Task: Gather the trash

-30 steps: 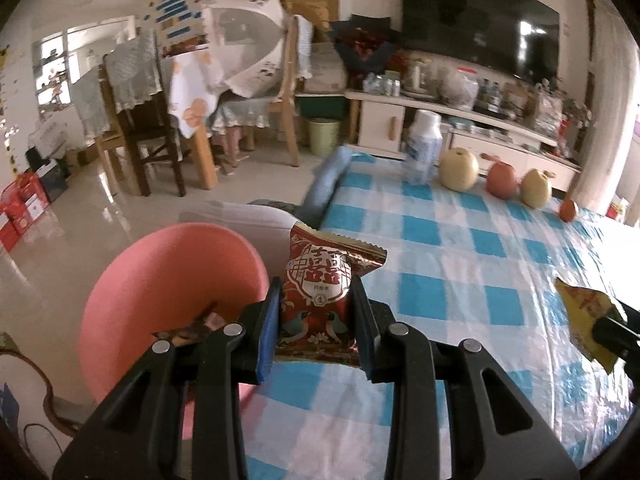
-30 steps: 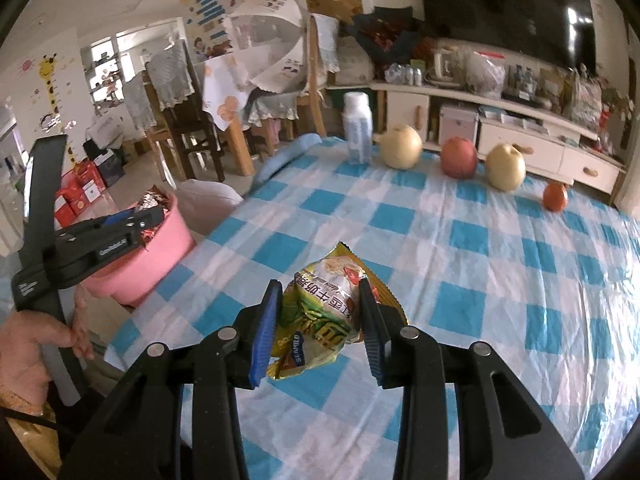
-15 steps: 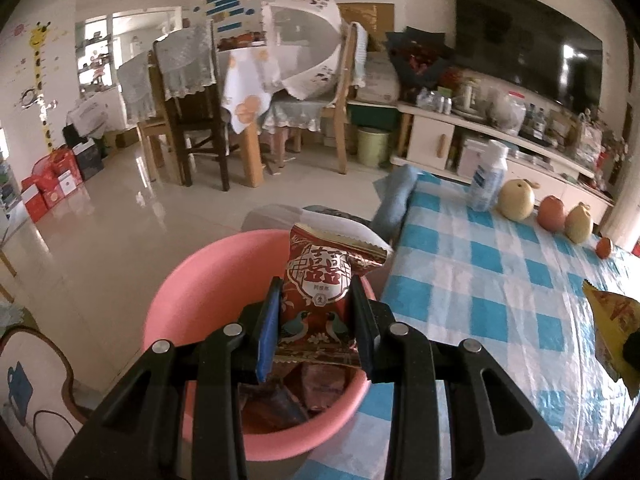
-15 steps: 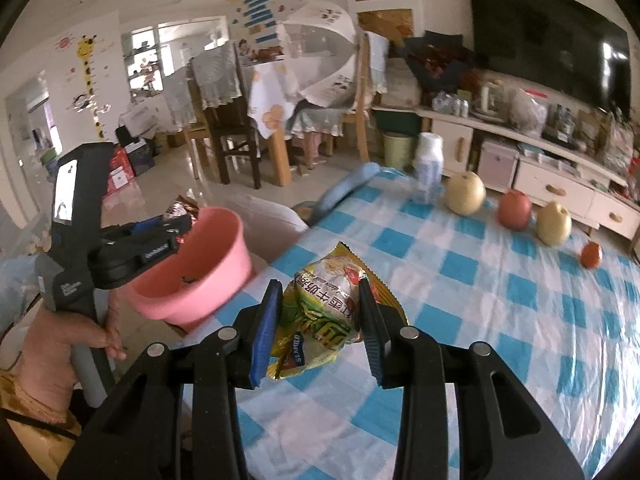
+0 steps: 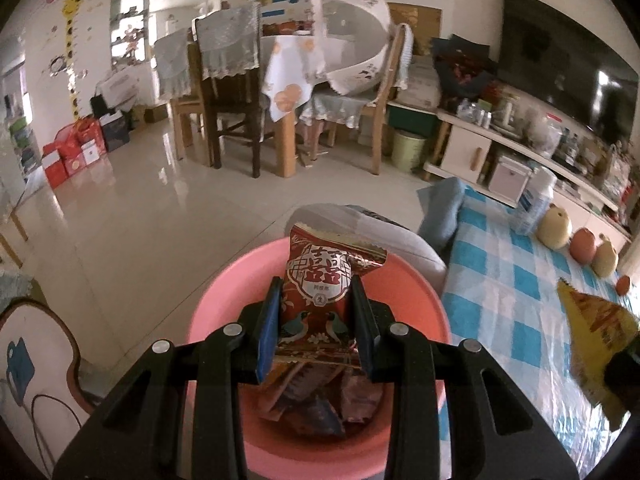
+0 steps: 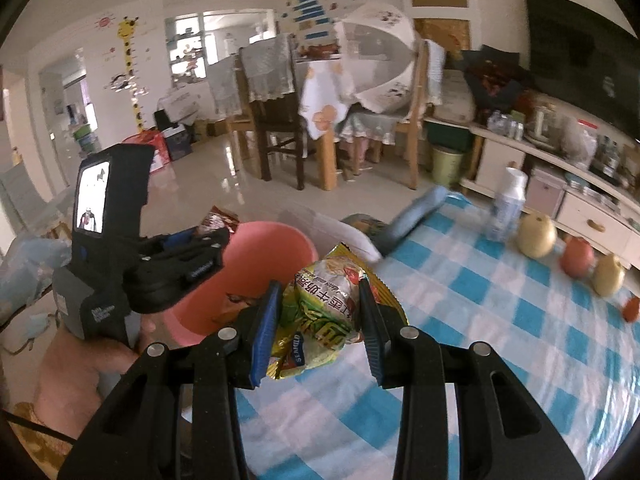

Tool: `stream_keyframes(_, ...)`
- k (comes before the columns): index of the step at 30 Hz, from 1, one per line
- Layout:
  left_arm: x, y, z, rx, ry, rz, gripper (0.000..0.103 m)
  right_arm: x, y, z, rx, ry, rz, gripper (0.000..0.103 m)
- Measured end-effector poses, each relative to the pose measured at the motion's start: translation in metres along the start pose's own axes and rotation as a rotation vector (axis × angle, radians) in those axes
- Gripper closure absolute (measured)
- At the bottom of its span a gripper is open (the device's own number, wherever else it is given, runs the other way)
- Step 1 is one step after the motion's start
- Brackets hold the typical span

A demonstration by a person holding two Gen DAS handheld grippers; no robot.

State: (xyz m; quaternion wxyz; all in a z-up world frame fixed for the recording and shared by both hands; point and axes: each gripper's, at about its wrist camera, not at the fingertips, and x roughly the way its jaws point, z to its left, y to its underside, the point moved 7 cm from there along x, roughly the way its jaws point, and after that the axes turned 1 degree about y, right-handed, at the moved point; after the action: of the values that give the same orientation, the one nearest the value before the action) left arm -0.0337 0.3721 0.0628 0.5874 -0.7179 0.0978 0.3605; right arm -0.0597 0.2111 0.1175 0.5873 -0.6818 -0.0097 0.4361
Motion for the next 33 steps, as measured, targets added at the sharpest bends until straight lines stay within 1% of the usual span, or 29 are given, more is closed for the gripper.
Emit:
stream_keyframes(6,0.011,-0.005,0.030,-0.079,-0.017,0.020,0.068,0.037,-0.015,0.035,-0.028,-0.073,0.012,0.064)
stream_keyframes(9,0.017,-0.005,0.041,-0.114,-0.023,0.034,0.068,0.053,-0.019,0.046,-0.024,-0.099,0.011,0.063)
stream_keyframes(12,0.025,-0.003,0.045,-0.132,-0.031,0.056,0.068,0.076,-0.022,0.048,-0.016,-0.105,0.015,0.060)
stream_keyframes(13,0.026,-0.003,0.047,-0.133,-0.039,0.057,0.066,0.084,-0.022,0.046,0.000,-0.098,0.016,0.052)
stream_keyframes(14,0.028,-0.002,0.047,-0.132,-0.042,0.061,0.060,0.087,-0.022,0.042,0.017,-0.095,0.016,0.043)
stream_keyframes(15,0.030,-0.001,0.045,-0.127,-0.040,0.069,0.056,0.089,-0.021,0.036,0.049,-0.093,0.012,0.041)
stream_keyframes(17,0.031,-0.001,0.043,-0.116,-0.058,0.073,0.030,0.086,-0.016,0.024,0.098,-0.083,0.002,0.032)
stream_keyframes(18,0.030,-0.001,0.043,-0.106,-0.071,0.068,0.028,0.083,-0.012,0.018,0.117,-0.071,0.000,0.029)
stream_keyframes(19,0.028,-0.002,0.041,-0.091,-0.079,0.057,0.026,0.080,-0.009,0.012,0.128,-0.057,-0.003,0.025)
stream_keyframes(20,0.027,-0.003,0.039,-0.086,-0.081,0.052,0.019,0.076,-0.006,0.005,0.142,-0.033,-0.008,0.020)
stream_keyframes(22,0.023,-0.006,0.035,-0.073,-0.089,0.034,0.011,0.068,0.001,-0.009,0.162,0.005,-0.013,0.014)
stream_keyframes(26,0.014,-0.012,0.019,-0.013,-0.094,-0.001,0.006,0.050,0.017,-0.038,0.208,0.069,-0.008,0.012)
stream_keyframes(33,-0.001,-0.011,-0.020,0.126,-0.090,-0.068,0.004,0.014,0.045,-0.076,0.248,0.151,-0.008,0.012)
